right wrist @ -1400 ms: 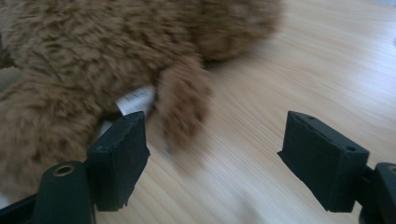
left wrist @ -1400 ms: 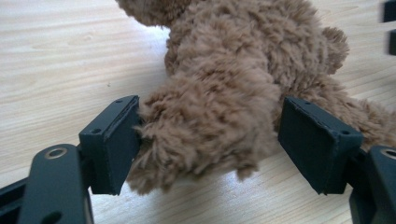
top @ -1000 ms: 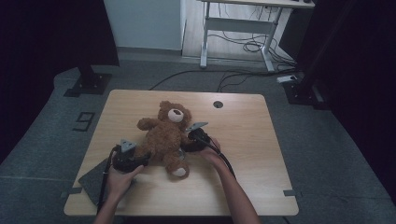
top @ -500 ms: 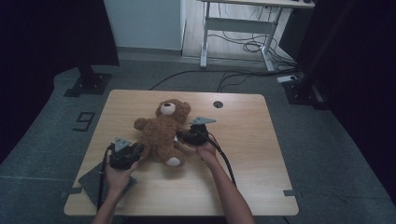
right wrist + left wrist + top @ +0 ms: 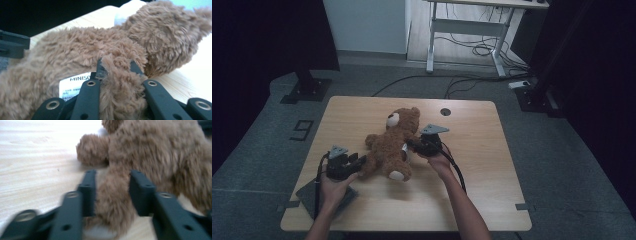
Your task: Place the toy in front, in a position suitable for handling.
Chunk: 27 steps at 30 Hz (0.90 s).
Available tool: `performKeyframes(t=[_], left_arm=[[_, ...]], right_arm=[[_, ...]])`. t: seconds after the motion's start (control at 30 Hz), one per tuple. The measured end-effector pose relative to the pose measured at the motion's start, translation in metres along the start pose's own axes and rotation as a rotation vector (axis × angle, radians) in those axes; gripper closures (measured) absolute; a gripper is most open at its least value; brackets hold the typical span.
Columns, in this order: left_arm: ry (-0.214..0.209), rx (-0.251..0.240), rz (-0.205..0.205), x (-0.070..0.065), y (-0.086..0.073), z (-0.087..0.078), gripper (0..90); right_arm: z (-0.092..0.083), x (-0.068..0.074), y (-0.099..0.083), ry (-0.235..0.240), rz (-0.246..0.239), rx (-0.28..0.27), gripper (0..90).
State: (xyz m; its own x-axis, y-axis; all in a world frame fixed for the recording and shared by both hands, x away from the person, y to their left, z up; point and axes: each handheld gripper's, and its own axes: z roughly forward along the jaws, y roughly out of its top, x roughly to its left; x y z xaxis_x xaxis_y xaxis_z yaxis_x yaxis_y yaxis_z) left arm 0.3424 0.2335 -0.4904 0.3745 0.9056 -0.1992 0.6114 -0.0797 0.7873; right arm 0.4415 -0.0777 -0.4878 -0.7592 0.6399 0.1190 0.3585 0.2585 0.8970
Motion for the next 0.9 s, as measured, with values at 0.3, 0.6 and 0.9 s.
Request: performKeyframes(t=[0.3, 0.6, 0.9], left_arm=[[0.016, 0.117, 0.113, 0.004, 0.006, 0.027, 21.7], [-0.032, 0.150, 0.143, 0.003, 0.001, 0.048, 36.0], [-0.024, 0.079, 0.083, 0.001, 0.007, 0.041, 65.4]], right_arm=[[0.002, -0.006, -0.008, -0.002, 0.007, 0.012, 75.8], [0.003, -0.011, -0.014, 0.007, 0.024, 0.022, 75.3], [-0.002, -0.007, -0.010, -0.035, 0.008, -0.006, 75.7]])
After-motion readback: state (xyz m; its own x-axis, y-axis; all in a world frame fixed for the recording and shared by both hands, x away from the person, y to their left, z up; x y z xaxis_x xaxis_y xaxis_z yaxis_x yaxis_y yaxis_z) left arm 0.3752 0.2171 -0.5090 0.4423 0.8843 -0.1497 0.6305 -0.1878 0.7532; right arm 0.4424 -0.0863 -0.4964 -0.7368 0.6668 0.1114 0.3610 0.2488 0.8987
